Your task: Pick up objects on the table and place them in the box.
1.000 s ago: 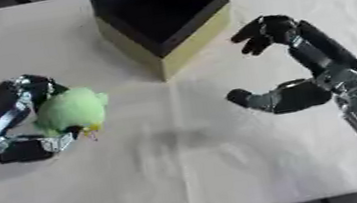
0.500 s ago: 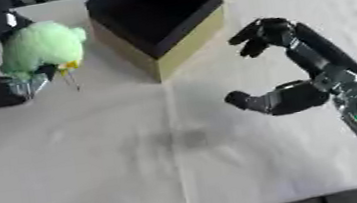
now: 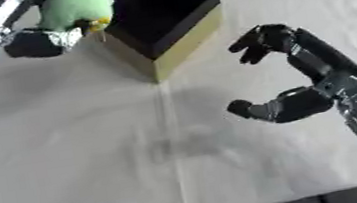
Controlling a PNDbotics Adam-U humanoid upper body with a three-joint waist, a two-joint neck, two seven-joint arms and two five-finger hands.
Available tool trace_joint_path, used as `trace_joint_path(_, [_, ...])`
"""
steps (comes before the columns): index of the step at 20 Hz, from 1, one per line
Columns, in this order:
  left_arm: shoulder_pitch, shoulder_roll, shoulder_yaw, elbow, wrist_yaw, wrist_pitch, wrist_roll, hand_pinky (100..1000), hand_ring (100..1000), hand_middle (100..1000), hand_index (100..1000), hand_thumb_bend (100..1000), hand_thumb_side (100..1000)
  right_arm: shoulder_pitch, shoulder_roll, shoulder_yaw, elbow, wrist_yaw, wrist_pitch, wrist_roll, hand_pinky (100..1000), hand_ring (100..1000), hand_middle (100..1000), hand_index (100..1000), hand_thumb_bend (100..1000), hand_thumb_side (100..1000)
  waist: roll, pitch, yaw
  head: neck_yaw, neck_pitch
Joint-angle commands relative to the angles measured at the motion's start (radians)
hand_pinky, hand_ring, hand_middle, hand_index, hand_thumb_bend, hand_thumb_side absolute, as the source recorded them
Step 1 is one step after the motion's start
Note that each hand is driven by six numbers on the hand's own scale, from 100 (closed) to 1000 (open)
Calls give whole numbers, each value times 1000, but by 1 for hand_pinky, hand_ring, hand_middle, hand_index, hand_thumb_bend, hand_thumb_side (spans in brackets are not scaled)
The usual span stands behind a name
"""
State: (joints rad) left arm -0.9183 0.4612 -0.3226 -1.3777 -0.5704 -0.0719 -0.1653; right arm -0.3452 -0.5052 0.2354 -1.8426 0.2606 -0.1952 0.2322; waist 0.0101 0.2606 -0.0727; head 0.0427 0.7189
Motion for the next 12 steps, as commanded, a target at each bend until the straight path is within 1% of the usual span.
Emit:
trace_joint_path(1, [-57,-32,24,93,-43,-21,21,419,360,325,441,100,322,-20,-7,5,-7,-14,-4,13,637,661,714,782,544,391,-2,-14,-9,18,-28])
trace_joint_path(5, [-104,-79,49,202,-93,-41,44,418,359,323,441,100,322,-24,-3,13,-6,-21,-6,23,636,660,713,782,546,390,-1,-11,-27,38,-37])
trace_joint_path(8, [-133,-110,75,274,-131,-42,75,417,360,324,442,100,319,-29,0,20,-5,-25,-8,31,636,660,713,780,547,390,1,-9,-42,52,-43])
trace_joint_path(12, [-158,-139,101,333,-177,-34,142,426,369,334,451,100,316,-34,3,28,-3,-31,-10,40,635,658,711,779,548,390,6,-6,-62,66,-49])
